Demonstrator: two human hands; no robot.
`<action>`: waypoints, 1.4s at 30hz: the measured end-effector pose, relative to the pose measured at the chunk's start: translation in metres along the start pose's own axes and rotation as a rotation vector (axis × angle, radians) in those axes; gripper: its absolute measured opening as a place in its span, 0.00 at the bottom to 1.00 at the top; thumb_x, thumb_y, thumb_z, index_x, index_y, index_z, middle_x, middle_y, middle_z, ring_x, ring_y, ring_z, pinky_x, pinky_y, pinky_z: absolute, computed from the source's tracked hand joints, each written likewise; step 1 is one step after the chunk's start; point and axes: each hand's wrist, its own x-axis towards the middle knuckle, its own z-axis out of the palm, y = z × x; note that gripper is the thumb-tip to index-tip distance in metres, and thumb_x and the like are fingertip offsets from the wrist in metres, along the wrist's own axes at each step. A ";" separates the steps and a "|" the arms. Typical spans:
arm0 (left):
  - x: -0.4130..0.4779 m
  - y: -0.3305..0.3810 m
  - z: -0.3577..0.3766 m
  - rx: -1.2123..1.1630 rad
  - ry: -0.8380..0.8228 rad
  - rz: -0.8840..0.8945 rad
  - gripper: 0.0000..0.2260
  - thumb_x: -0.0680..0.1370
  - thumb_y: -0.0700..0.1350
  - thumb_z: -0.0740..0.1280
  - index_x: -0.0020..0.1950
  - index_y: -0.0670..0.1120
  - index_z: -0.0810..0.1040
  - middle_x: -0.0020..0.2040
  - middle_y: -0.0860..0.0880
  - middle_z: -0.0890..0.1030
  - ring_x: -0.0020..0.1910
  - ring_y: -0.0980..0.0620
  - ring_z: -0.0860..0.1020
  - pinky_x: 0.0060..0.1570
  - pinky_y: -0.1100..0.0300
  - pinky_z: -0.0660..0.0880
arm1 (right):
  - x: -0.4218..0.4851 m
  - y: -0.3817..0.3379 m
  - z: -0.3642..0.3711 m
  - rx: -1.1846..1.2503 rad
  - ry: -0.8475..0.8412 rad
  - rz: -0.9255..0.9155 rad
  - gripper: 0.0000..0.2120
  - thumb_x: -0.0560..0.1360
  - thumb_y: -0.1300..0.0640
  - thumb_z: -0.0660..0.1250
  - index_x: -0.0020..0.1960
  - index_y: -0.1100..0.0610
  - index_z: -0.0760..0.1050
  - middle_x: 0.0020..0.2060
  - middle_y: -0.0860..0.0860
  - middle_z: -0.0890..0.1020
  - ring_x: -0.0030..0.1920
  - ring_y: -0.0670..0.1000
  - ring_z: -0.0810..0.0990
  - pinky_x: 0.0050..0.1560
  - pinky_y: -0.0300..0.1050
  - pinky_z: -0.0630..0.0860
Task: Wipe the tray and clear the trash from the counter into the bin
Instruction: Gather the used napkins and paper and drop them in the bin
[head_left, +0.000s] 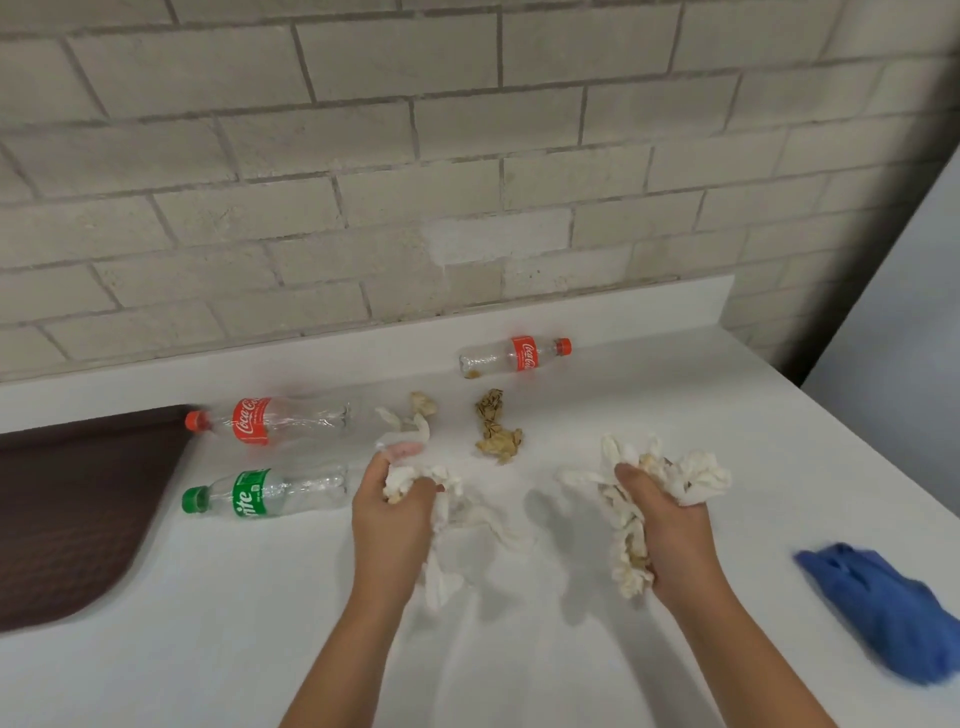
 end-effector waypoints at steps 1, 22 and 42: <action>0.000 -0.003 0.001 0.098 -0.053 0.034 0.15 0.74 0.33 0.62 0.46 0.53 0.79 0.33 0.48 0.77 0.26 0.54 0.72 0.25 0.65 0.70 | -0.007 0.000 -0.005 0.012 0.008 -0.008 0.08 0.74 0.61 0.68 0.52 0.53 0.78 0.51 0.51 0.83 0.52 0.50 0.82 0.56 0.48 0.76; -0.220 -0.056 0.145 0.312 -0.590 -0.027 0.10 0.69 0.37 0.70 0.41 0.51 0.74 0.35 0.55 0.77 0.32 0.60 0.74 0.32 0.71 0.70 | -0.108 0.019 -0.217 0.050 0.115 0.018 0.11 0.75 0.64 0.66 0.53 0.51 0.78 0.47 0.45 0.85 0.51 0.47 0.83 0.51 0.42 0.78; -0.375 -0.490 0.312 0.563 -0.551 -0.758 0.09 0.75 0.42 0.67 0.35 0.49 0.73 0.34 0.51 0.76 0.34 0.53 0.74 0.34 0.62 0.69 | -0.036 0.399 -0.517 -0.327 0.332 0.529 0.06 0.73 0.57 0.69 0.38 0.52 0.75 0.34 0.48 0.79 0.39 0.50 0.79 0.39 0.41 0.73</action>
